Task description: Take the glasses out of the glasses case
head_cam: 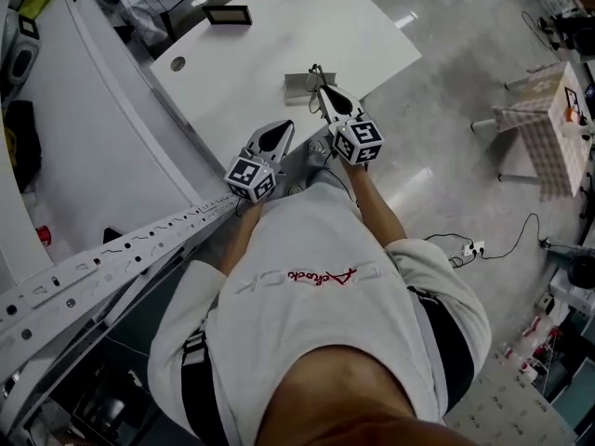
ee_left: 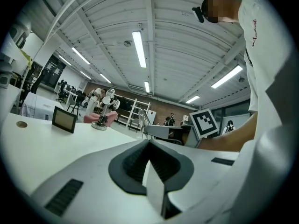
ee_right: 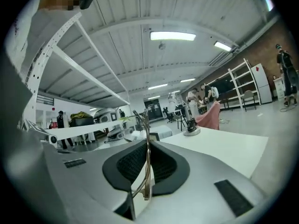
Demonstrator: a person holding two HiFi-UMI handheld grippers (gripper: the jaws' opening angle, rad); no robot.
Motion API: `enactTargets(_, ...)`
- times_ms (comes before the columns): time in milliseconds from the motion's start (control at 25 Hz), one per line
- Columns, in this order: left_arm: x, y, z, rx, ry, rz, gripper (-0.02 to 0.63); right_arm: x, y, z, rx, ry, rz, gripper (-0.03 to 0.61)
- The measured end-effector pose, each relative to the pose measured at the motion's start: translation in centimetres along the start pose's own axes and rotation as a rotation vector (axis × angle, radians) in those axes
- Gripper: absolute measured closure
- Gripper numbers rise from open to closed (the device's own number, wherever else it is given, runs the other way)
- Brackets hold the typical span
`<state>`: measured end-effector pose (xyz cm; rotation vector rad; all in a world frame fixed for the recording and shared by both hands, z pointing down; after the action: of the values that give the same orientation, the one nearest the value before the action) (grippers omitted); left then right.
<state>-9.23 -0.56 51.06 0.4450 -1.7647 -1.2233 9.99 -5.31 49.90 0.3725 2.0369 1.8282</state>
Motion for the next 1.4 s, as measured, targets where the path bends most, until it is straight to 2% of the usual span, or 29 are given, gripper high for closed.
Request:
enactTargets(360,-2.4,1.4,1.3,0.001,0.039,-0.004,0.614,3.3,-1.4,5.2,-0.074,0.003,0.089,0.566)
enactTargets(680,-5.0,2.1,0.7,0.003,0.047,-0.020,0.614,3.8,-0.7,9.7,-0.072,0.015,0.064,0.566)
enactTargets(920,-8.6,3.6,2.1,0.005,0.031,0.002,0.614,4.6,-0.9,14.6,-0.091,0.020,0.046,0.566)
enactTargets(1400,-18.1,9.8,6.2,0.023,0.006,-0.001,0.614,7.7,2.6,26.4,-0.074,0.004,-0.020,0.566)
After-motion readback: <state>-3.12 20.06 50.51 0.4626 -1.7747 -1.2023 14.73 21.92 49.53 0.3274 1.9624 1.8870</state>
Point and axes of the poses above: the fingertips, and each gripper's own axes: z backward along the fingers, x to its left, y out of its underside, the point moved 8 cm from there along z, backward along the fingers, and after that the axes turned 10 degrees about z, right-handed, at the moved point
